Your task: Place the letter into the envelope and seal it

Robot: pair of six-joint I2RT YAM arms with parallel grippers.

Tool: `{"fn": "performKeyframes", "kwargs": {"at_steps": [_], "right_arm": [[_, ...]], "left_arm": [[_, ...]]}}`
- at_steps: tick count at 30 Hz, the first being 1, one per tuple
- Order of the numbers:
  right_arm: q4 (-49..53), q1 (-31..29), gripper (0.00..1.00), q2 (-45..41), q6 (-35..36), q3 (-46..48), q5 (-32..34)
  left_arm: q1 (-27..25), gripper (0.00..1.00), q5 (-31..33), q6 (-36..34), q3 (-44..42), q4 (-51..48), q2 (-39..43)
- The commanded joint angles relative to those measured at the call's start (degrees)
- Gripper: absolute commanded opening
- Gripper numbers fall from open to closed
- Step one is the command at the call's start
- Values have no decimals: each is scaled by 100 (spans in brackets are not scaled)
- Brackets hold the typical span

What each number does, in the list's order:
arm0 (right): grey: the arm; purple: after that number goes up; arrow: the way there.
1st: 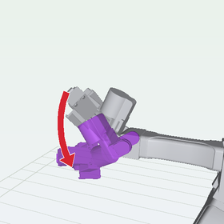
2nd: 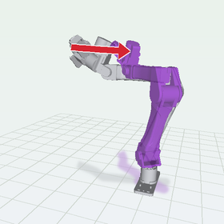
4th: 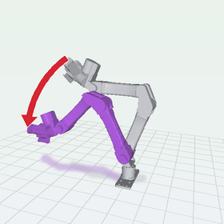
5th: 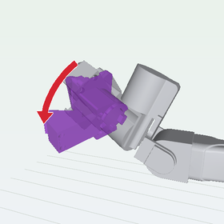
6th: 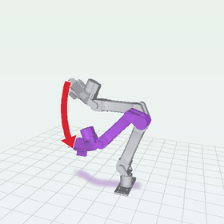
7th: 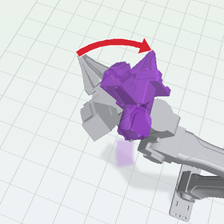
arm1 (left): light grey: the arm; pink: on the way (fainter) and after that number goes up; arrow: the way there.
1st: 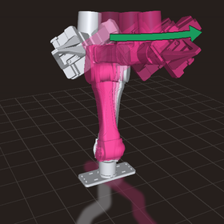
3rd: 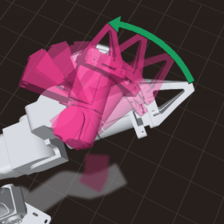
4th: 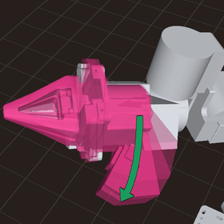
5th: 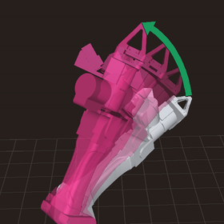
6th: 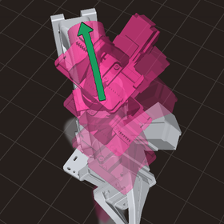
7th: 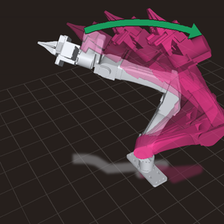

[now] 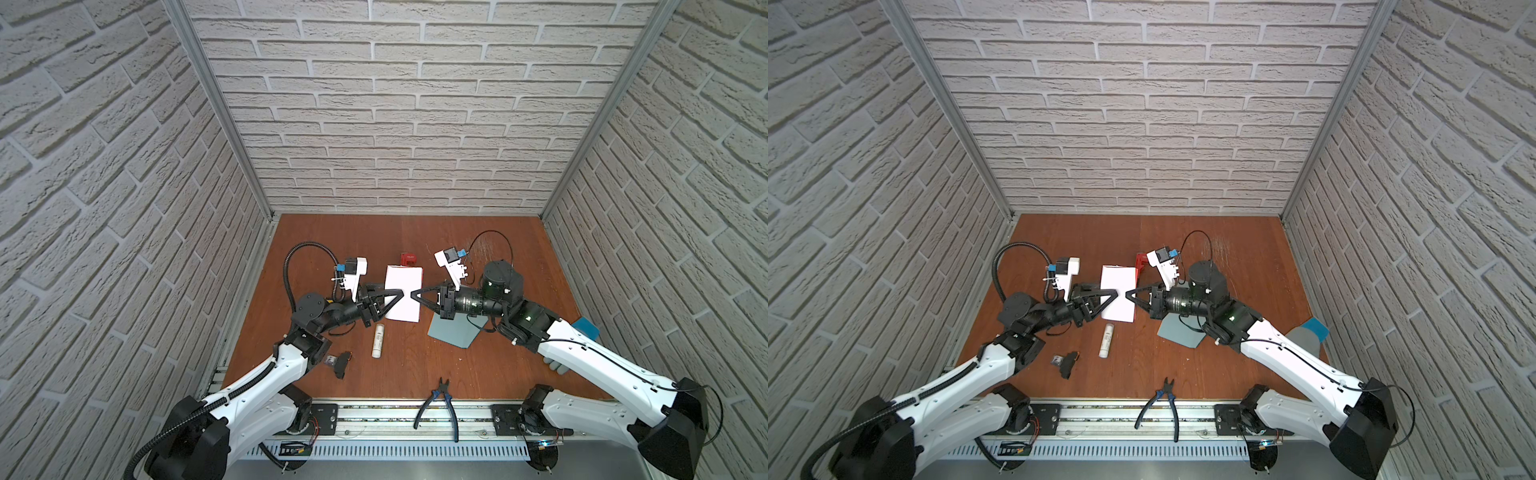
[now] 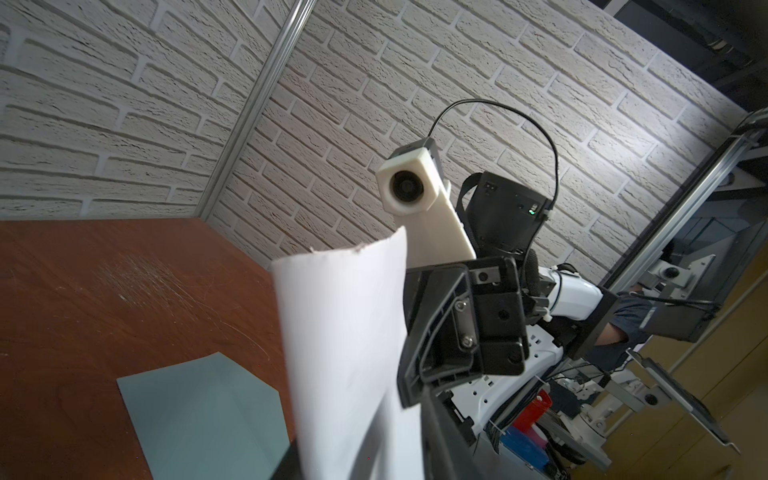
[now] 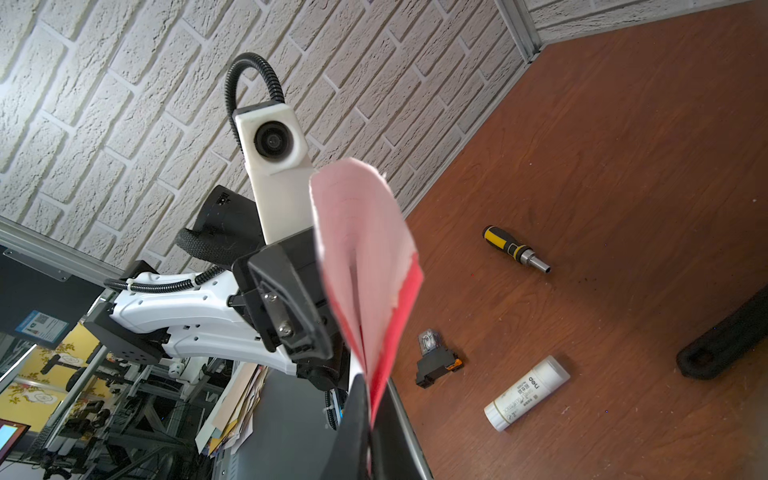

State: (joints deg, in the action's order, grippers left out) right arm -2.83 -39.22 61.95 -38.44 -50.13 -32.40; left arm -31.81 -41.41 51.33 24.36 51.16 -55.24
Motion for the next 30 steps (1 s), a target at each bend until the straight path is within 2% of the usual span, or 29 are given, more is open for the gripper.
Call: {"fn": "performKeyframes", "kwargs": {"at_steps": [1,3,8,13,16,21,30], "right_arm": [[120,-24,6,-263,254,-123,68],[362,-15,6,-377,392,-161,160],[612,-15,6,-587,607,-147,101],[643,-15,6,-577,636,-177,-94],[652,-15,6,-562,643,-199,-172],[687,-13,6,-542,662,-243,-225],[757,2,6,-467,724,-291,-227]], "left_arm": [[87,61,-45,72,-43,401,248],[227,65,-93,145,-65,343,411],[383,69,-271,304,-58,332,463],[383,68,-339,703,-107,1151,-12],[384,65,-470,1117,-63,1862,-374],[384,54,-704,1807,53,2913,-939],[313,36,-913,1887,130,2918,-983]]}}
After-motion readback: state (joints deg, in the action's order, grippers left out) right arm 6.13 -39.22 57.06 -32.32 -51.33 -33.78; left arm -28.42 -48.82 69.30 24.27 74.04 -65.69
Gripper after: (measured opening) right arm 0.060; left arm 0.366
